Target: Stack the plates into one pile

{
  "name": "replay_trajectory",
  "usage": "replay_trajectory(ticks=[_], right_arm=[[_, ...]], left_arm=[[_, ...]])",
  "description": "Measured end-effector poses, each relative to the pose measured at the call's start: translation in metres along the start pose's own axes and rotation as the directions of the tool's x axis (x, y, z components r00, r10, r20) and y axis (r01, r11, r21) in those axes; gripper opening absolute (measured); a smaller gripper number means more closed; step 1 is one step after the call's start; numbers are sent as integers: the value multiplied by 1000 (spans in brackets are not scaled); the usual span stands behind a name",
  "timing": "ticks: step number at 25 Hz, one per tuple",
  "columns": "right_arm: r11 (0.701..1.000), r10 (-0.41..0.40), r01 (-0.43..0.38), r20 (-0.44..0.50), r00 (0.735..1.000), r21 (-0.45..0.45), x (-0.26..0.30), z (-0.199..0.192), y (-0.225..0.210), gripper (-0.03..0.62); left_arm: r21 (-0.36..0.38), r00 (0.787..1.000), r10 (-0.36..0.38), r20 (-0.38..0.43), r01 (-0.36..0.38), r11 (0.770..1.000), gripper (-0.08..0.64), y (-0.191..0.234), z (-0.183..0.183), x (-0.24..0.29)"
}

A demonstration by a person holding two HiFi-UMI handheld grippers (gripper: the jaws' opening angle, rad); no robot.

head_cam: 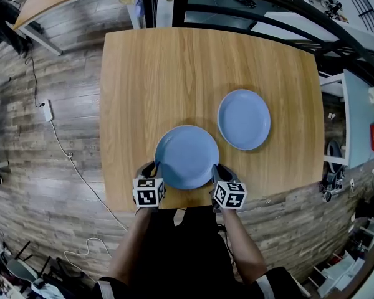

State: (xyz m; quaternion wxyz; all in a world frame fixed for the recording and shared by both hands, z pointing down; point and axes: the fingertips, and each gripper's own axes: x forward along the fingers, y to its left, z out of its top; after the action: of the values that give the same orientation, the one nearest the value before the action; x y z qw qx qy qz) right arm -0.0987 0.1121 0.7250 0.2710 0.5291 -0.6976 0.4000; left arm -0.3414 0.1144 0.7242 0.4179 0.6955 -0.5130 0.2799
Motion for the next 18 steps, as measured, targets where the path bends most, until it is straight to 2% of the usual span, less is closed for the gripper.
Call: replay_trajectory(ticks=[10, 18], right_arm=[[999, 15, -15, 5, 1000, -30, -8, 13, 18, 67], [998, 39, -38, 24, 999, -47, -17, 31, 23, 66]], left_arm=[[-51, 999, 6, 32, -4, 999, 72, 7, -1, -22], [-59, 997, 19, 72, -14, 998, 72, 3, 13, -38]])
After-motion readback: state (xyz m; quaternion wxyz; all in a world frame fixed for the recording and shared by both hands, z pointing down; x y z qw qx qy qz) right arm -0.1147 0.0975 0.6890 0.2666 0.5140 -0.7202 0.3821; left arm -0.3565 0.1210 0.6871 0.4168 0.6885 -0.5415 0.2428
